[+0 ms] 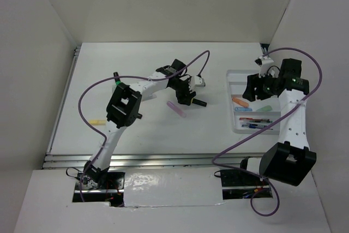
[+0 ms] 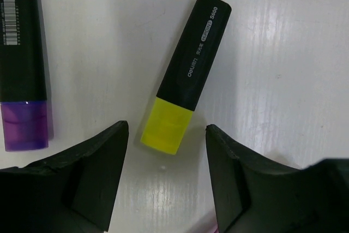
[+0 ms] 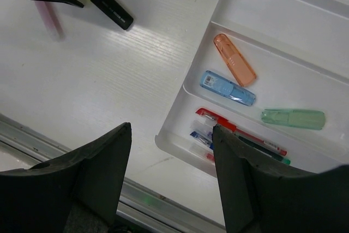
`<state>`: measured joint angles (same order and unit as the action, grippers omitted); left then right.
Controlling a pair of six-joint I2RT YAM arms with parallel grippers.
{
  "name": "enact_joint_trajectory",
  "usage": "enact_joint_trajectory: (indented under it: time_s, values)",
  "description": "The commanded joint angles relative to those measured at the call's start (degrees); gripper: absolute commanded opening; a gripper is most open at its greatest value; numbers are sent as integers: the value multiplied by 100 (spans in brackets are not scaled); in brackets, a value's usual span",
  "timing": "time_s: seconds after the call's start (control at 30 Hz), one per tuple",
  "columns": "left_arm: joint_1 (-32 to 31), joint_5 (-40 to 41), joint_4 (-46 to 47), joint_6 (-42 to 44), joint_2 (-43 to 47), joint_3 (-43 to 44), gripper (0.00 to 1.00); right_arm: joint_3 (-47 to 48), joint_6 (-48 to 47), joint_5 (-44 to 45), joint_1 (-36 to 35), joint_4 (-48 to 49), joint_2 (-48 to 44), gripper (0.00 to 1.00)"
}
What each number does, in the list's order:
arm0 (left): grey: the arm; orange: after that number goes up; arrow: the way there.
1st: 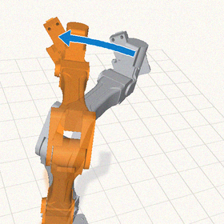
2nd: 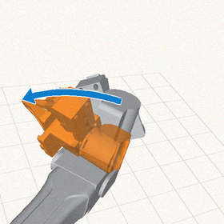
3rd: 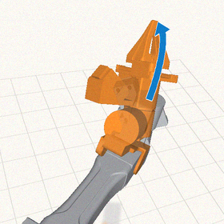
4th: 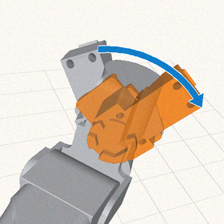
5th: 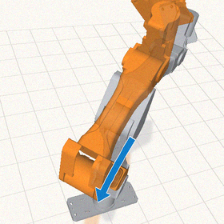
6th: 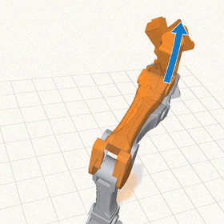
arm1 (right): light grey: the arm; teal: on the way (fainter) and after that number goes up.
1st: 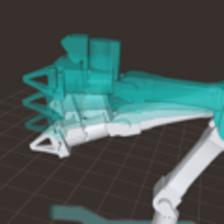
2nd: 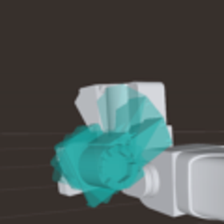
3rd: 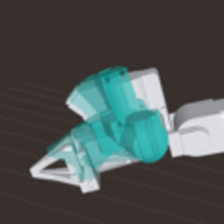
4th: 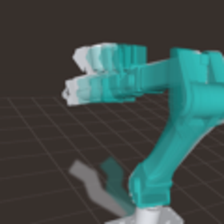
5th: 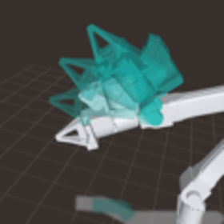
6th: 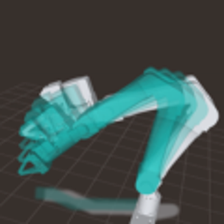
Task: Sort the stationery into containers
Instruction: Grab a piece of stationery with the left arm
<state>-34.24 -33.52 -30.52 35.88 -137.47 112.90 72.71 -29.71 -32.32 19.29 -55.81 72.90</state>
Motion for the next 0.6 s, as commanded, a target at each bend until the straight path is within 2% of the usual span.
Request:
enact_joint_trajectory:
  time_s: [0.0,0.1,0.23,0.37,0.47,0.57]
  values:
    - [-144,-24,-59,226,62,-181,70,217,-61,-38,-66,-175,-110,68]
    - [-223,73,-7,279,54,-207,66,226,-61,-3,-83,-184,-127,68]
    - [-320,257,160,332,132,-452,54,200,-78,15,-83,-185,-180,68]
    - [-347,355,380,262,370,-769,46,130,-210,50,-118,-132,-277,68]
    - [-338,285,354,174,554,-928,37,-2,-447,102,-153,-36,-338,68]
    - [-338,74,345,-54,817,-1112,23,-282,-745,208,-302,148,-505,67]
